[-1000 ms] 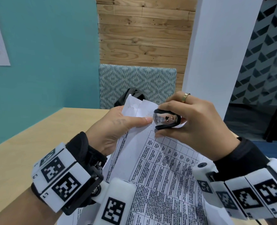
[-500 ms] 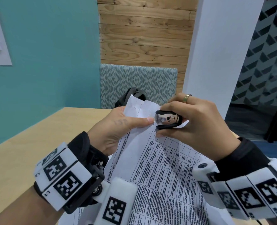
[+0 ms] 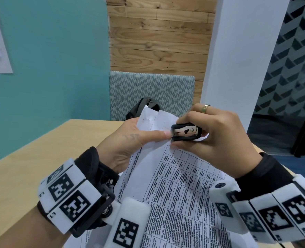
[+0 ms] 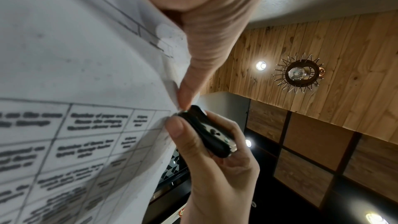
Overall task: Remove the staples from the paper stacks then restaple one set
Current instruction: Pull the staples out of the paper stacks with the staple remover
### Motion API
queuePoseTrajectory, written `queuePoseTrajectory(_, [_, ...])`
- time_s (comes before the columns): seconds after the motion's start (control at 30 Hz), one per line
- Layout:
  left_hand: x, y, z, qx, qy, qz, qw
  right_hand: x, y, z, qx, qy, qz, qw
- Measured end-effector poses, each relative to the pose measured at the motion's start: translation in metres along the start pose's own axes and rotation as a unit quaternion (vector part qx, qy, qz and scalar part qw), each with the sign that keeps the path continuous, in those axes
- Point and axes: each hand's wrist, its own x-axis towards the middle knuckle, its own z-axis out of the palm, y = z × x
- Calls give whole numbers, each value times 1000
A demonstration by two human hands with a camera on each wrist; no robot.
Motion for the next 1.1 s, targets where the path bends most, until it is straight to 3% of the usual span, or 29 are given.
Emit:
queuePoseTrajectory(0.3, [-3,4,-1,5,-31,29,999,4,3,-8,126,16,28,991])
queuePoseTrajectory(0.53, [-4,2,7,13,9,70,997,4,7,-7,256,19,72,964])
queuePoseTrajectory(0.7, [0,-3,10,17,29,66,997,3,8,-5,354,34,113,928])
queuePoseTrajectory(0.8, [0,-4,7,21,29,49,998,4,9,-11,292,36,96,951])
queuePoseTrajectory(0.9, [0,-2,1,7,36,48,998,4,14,-15,126,10,56,990])
queuePoseTrajectory(1.0, [0,-3,-1,19,28,37,999,1,19,-7,10,-21,19,1000])
queuePoseTrajectory(1.1, [2,-7,-1,27,21,13,999,-1,22,2,-22,-17,-3,1000])
